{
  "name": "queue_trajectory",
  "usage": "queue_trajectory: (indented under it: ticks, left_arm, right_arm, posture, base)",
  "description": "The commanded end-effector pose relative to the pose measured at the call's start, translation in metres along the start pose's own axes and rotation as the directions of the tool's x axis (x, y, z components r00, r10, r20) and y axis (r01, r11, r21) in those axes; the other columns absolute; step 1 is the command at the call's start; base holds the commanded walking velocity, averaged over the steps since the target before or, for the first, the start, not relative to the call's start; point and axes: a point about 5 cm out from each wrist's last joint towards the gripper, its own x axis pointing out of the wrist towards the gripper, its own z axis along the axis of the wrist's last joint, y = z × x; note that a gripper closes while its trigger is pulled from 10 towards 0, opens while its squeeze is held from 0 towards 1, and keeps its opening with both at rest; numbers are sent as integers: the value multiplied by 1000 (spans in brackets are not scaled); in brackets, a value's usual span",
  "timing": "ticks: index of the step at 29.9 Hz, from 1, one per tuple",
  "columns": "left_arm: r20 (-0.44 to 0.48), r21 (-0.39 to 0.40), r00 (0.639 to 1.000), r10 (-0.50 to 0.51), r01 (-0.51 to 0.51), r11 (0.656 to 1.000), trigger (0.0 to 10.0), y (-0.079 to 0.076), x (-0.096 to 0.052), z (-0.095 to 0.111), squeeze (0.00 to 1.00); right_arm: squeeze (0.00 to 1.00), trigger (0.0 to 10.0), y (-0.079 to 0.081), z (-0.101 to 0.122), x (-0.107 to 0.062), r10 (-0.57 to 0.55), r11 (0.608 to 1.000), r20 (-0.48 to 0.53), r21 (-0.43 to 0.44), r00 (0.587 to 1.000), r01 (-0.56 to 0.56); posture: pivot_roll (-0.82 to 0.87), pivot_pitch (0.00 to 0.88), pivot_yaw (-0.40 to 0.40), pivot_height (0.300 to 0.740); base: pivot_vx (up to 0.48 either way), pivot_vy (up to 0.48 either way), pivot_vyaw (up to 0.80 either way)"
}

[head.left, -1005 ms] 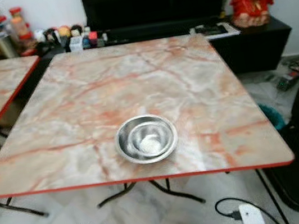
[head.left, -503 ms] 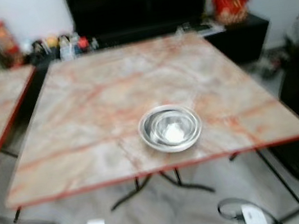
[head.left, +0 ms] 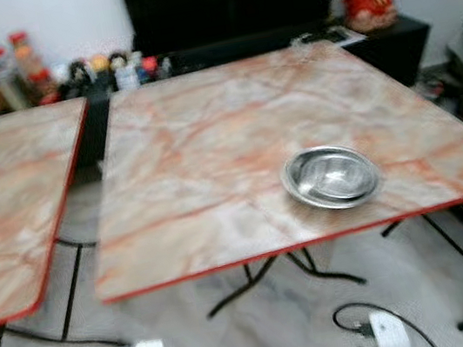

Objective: Setting the table

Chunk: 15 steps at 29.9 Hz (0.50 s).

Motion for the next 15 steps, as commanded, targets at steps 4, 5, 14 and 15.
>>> queue_trajectory:
  ticks: [4, 5, 14, 15]
  left_arm:
    - [13, -24, 1000, 2, -2, 1000, 10000, -4, 1, 7, 0]
    - [13, -22, 1000, 3, -3, 1000, 10000, -4, 1, 7, 0]
    - [7, -28, 1000, 9, -9, 1000, 10000, -5, 1, 4, 0]
    - [6, -30, 1000, 10, -10, 999, 10000, -5, 1, 4, 0]
  right_arm:
    - [0, 10000, -11, 1, -1, -31, 1000, 2, 0, 1000, 31]
    - [0, 10000, -11, 1, -1, -32, 999, 4, 9, 999, 32]
    - [0, 10000, -13, 4, -1, -30, 999, 21, 20, 999, 29]
    - [0, 10000, -13, 5, 0, -33, 999, 22, 20, 999, 33]
  posture:
    - [9, 0, 11, 740]
    - [12, 0, 9, 740]
    - [14, 0, 0, 740]
    - [12, 0, 2, 740]
  base:
    - [0, 480, 0]
    - [0, 480, 0]
    - [0, 480, 0]
    - [0, 480, 0]
